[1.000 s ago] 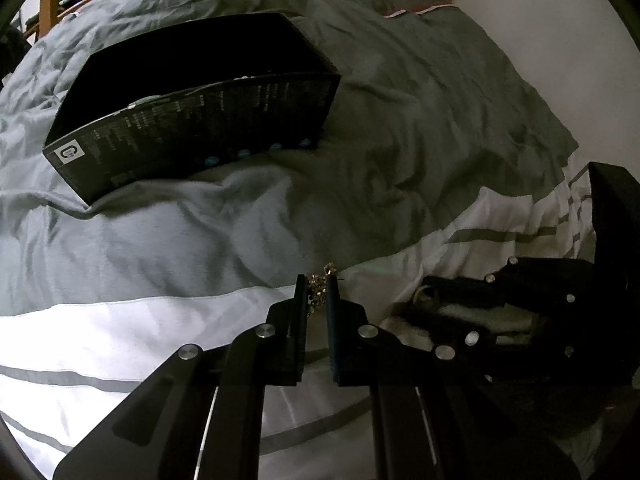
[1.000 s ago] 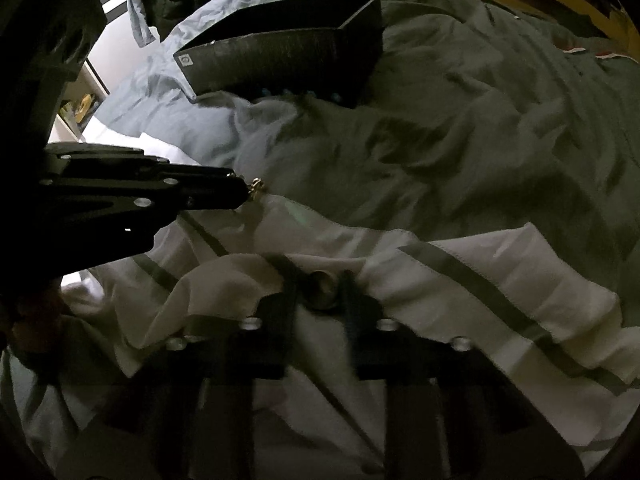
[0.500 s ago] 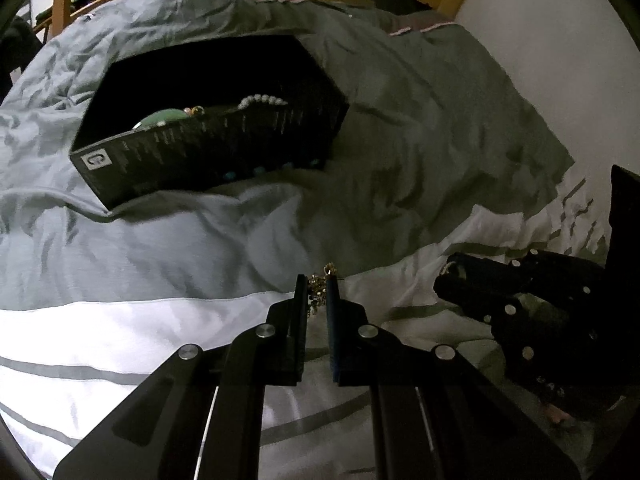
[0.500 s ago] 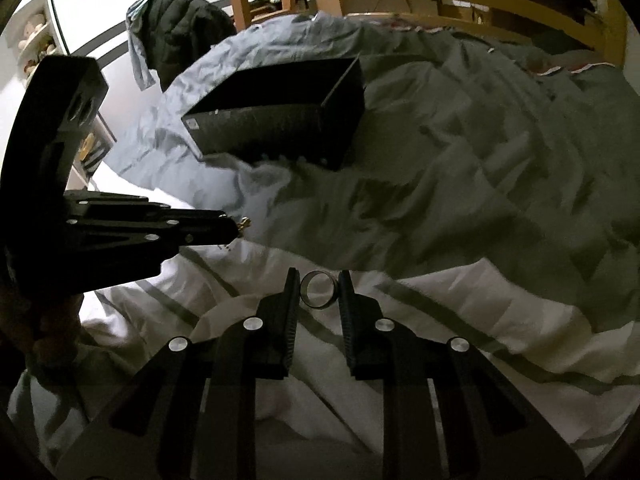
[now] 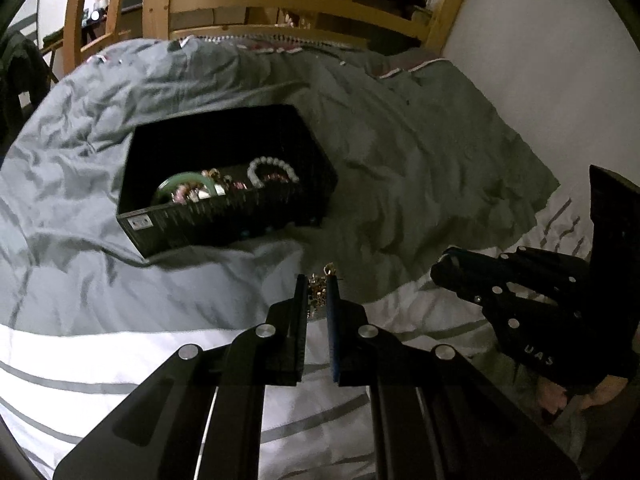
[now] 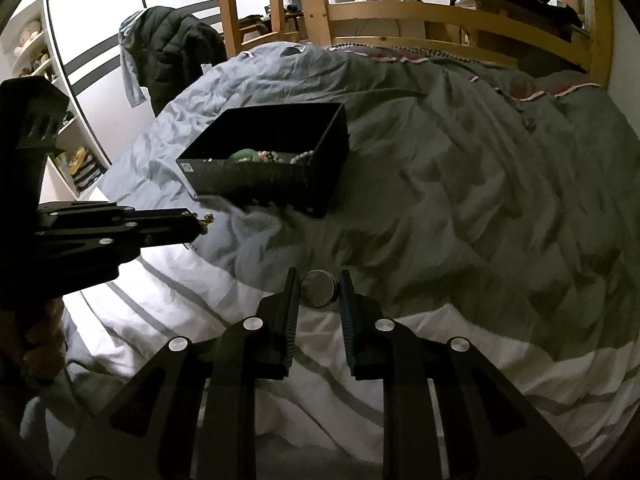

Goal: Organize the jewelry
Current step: 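Grasp the small dark ring on the duvet with the right tool, then lower the gold charm into the black box with the left tool while the right tool drops the ring in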

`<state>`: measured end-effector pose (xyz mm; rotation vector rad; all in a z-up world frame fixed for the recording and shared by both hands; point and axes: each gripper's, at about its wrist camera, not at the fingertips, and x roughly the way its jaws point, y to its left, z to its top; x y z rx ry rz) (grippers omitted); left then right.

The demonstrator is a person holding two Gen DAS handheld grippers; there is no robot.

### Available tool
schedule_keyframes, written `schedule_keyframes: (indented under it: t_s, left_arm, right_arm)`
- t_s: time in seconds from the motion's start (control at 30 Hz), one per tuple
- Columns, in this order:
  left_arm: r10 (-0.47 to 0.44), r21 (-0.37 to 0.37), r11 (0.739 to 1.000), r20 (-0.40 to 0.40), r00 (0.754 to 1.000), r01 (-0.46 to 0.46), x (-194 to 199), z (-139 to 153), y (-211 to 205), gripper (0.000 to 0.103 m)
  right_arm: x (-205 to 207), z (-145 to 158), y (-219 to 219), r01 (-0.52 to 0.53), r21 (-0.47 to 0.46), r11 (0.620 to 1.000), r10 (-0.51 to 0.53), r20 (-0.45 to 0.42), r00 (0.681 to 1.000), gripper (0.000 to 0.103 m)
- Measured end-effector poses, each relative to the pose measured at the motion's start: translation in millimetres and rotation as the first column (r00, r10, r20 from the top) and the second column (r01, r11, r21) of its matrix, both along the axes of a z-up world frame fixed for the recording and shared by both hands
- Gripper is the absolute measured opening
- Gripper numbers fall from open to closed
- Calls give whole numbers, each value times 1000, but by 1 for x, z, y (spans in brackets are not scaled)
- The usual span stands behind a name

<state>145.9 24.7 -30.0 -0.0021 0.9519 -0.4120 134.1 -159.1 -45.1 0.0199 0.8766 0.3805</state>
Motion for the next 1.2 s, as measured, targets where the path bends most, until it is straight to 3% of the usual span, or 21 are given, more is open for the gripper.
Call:
schedule_keyframes:
  t_s: [0.27,0.4,0.87,1.2]
  left_arm:
    - [29,44,999,67,997,-32,14,19,9,9]
    - [47,59,997,93,995,-52,26,26,17,9]
    - [109,67,991,84,991,-114,81,23,43,9]
    - [136,60,989,37,990,-138,110,3,54,9]
  right_arm:
    - [24,13,14,-17,-16,1000,17,-2,1000,20]
    - [40,20,20,-41,21,999,41,-8,999,20]
    - [109,30,62,-76,-15,997,75,-49,996,20]
    - [143,8,81,-102,-31,994,99,-90,991,20]
